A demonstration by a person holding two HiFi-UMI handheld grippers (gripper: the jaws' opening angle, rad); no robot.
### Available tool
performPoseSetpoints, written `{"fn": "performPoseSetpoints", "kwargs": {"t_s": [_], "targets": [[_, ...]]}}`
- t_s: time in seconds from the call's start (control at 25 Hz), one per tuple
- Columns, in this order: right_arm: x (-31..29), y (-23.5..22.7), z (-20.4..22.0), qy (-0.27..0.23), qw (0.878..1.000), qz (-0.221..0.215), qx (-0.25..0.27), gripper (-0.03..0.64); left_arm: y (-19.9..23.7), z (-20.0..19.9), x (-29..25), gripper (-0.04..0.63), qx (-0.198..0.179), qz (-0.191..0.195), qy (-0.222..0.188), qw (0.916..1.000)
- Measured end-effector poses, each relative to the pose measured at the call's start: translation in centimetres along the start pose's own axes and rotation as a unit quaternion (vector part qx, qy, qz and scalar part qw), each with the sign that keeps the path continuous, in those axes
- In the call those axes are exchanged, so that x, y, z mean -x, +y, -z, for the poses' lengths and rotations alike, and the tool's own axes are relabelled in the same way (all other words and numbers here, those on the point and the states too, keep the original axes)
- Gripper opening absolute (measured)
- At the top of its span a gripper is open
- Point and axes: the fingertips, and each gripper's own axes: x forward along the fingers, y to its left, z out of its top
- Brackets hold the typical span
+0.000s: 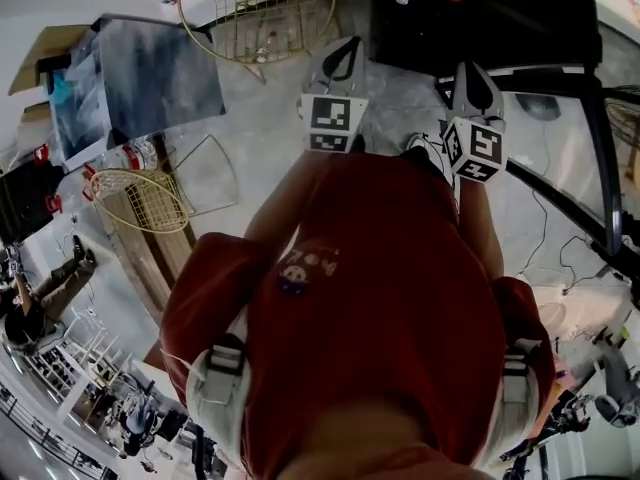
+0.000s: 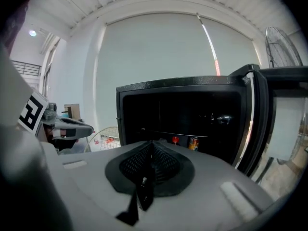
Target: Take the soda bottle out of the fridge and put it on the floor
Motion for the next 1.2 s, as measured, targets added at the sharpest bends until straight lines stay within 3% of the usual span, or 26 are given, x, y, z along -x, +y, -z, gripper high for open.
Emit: {"fn": "performPoseSetpoints", "kwargs": {"t_s": [0.24, 0.48, 0.64, 1.2], "targets": [[-0.3, -5.4, -0.1, -0.004, 0.999, -0.049, -0.002, 0.000, -4.6, -1.3, -2.0, 0.000, 0.016, -0.060, 0.004, 0.9980], [3.0, -6.1, 0.2, 0.008, 0.994, -0.103, 0.018, 0.000, -8.8, -2.4, 1.5, 0.000, 0.017, -0.100, 0.000, 0.9949], [5.2, -5.2, -0.4, 0.000, 0.995, -0.101, 0.026, 0.000, -9.4, -2.5, 4.2, 0.000, 0.021, -0.110, -0.012, 0.9937], [7.8, -0.5, -0.8, -0.009, 0.997, -0.071, 0.021, 0.000, -6.9, -1.0, 9.6, 0.000, 0.028, -0.091, -0.022, 0.9952]]}}
